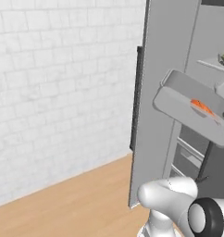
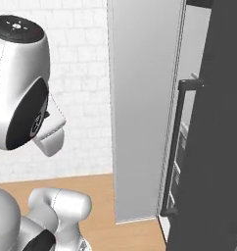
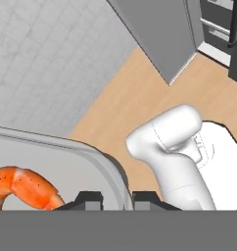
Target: Take the meat container that has the shrimp and place it on the second highest rack of the freezer. Then take the vegetable container that has the corn and lemon and place it on the highest rack of the freezer.
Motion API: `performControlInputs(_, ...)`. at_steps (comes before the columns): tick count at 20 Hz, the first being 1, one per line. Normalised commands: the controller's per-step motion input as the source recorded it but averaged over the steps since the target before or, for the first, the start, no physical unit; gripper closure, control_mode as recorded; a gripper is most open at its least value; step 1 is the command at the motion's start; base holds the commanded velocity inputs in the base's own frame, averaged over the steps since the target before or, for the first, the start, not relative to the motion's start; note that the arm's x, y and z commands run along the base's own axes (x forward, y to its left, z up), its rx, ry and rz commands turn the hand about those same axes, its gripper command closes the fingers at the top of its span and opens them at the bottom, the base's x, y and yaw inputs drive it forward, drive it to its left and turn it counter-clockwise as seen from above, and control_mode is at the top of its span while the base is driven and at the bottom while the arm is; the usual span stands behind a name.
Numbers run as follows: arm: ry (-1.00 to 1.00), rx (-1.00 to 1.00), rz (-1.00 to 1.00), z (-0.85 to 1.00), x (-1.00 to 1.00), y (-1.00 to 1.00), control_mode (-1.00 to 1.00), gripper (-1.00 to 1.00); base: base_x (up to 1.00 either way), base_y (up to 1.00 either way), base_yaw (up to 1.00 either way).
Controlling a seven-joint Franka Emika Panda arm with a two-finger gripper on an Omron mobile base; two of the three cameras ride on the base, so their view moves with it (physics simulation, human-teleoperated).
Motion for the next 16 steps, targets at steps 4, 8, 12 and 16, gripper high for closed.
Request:
performControlInputs(4, 0.00, 0.00, 0.00, 0.00, 0.00, 0.00, 1.00, 1.00, 0.31, 0.36, -0.52)
performControlInputs(8, 0.00, 0.00, 0.00, 0.00, 0.00, 0.00, 1.00, 1.00, 0.20, 0.44, -0.59)
performControlInputs(12, 0.00, 0.00, 0.00, 0.00, 0.00, 0.00, 1.00, 1.00, 0.04, 0.40, -0.52)
performControlInputs(16, 0.00, 0.00, 0.00, 0.00, 0.00, 0.00, 1.00, 1.00, 0.00, 0.35, -0.48)
